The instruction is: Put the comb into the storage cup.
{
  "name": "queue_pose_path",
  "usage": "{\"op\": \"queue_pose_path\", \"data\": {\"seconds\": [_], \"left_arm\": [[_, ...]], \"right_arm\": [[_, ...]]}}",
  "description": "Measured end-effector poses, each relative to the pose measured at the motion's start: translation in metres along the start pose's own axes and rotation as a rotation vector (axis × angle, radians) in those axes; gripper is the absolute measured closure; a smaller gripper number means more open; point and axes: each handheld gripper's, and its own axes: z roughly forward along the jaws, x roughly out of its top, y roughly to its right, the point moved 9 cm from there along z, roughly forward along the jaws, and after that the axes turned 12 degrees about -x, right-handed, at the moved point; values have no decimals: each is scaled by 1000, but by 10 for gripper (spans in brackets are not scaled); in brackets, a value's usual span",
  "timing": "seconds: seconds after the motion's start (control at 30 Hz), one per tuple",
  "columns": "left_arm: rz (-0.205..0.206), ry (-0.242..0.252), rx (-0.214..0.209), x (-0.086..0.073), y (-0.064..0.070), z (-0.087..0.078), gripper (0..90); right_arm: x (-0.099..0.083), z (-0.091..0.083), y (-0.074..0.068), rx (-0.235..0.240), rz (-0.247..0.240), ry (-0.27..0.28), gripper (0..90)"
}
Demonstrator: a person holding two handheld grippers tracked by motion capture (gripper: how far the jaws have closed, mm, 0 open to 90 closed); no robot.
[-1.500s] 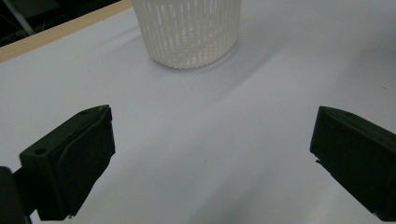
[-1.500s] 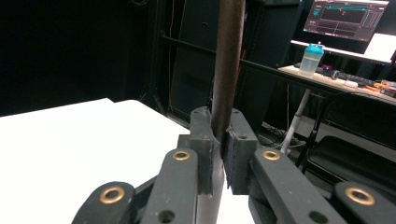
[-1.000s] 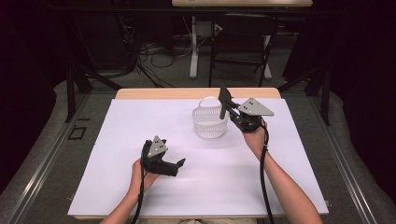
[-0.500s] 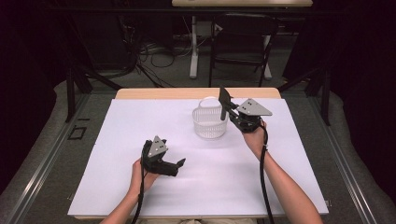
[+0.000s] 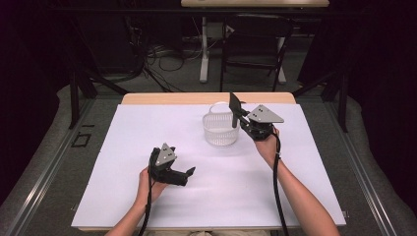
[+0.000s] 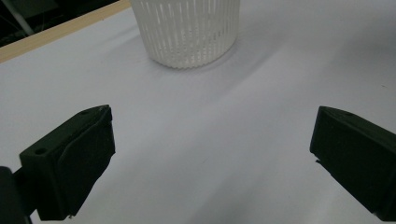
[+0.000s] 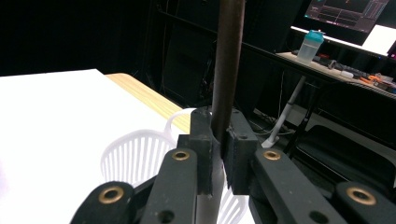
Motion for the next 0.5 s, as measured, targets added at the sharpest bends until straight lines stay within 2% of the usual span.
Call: {"op": "queue_pose_path", "data": {"seconds": [0.3, 0.5], "left_arm": [[5, 4, 0, 1, 2, -1, 2], [2, 1, 4, 1, 0, -1, 2]], "right_arm": [[-5, 2, -1, 10, 1, -17, 835], [-7, 3, 1, 14, 32, -18, 835]]}}
